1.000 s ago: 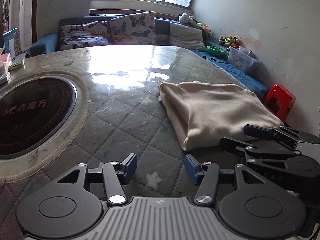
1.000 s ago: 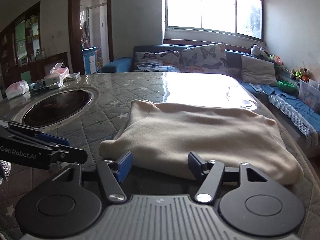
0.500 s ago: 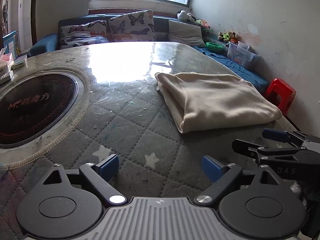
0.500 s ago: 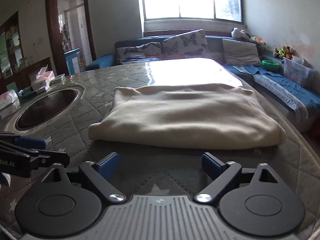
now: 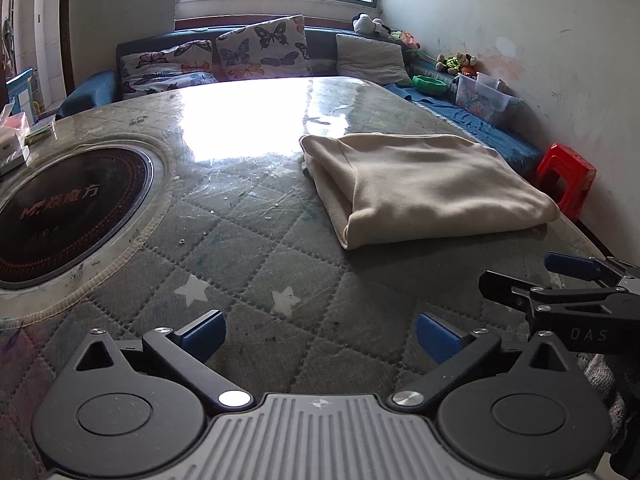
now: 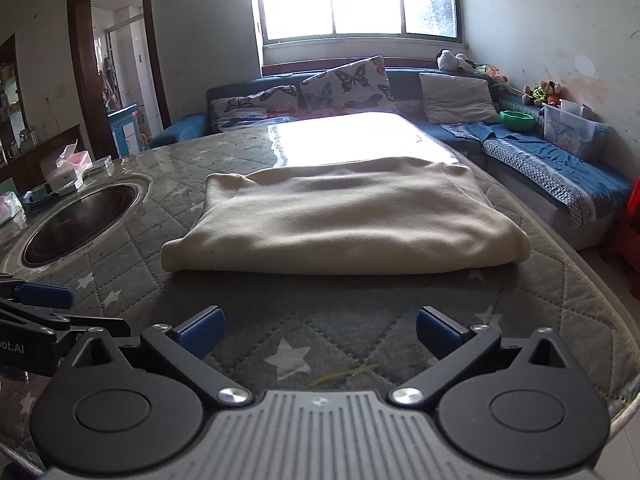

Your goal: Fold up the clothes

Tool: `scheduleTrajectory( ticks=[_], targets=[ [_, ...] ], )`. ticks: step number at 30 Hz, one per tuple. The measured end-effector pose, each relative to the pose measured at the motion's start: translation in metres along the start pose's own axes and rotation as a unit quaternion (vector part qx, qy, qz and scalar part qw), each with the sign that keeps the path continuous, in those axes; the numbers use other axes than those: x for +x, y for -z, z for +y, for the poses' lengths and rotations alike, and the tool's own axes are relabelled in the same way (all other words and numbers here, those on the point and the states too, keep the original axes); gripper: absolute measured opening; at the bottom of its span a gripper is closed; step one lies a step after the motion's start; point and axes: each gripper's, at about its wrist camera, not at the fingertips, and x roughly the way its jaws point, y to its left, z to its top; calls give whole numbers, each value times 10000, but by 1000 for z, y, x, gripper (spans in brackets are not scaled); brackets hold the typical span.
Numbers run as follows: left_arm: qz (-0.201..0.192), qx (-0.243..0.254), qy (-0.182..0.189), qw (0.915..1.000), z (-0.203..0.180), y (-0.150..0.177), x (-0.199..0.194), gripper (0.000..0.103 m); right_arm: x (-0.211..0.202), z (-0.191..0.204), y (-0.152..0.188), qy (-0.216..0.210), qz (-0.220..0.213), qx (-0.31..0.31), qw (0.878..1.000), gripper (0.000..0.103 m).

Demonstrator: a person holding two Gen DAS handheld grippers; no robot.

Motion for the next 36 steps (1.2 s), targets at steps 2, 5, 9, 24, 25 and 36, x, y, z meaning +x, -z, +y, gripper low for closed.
scheduleTrajectory(
  ticks=[2,5,9,24,25,36],
  targets=[
    [-18,42,-31,10000,-2,1,-2,103,-2,1,1,30,5,15,10000,103],
    [-22,64,-24,10000,-5,3,-5,103,-5,2,4,42,8,24,10000,103],
    [-45,76,-10,10000,-8,5,-9,103,-10,3,6,101,4,4,9999,103],
    [-166,131,-22,9998,-20,15,-25,103,-32,4,15,205,-95,-38,9997,103],
    [-172,140,-23,9998,-21,16,-25,103,-33,4,15,208,-103,-36,9997,103],
    [-206,199,10,9996,-31,22,-32,103,-47,4,21,252,-183,-54,9995,103]
  ],
)
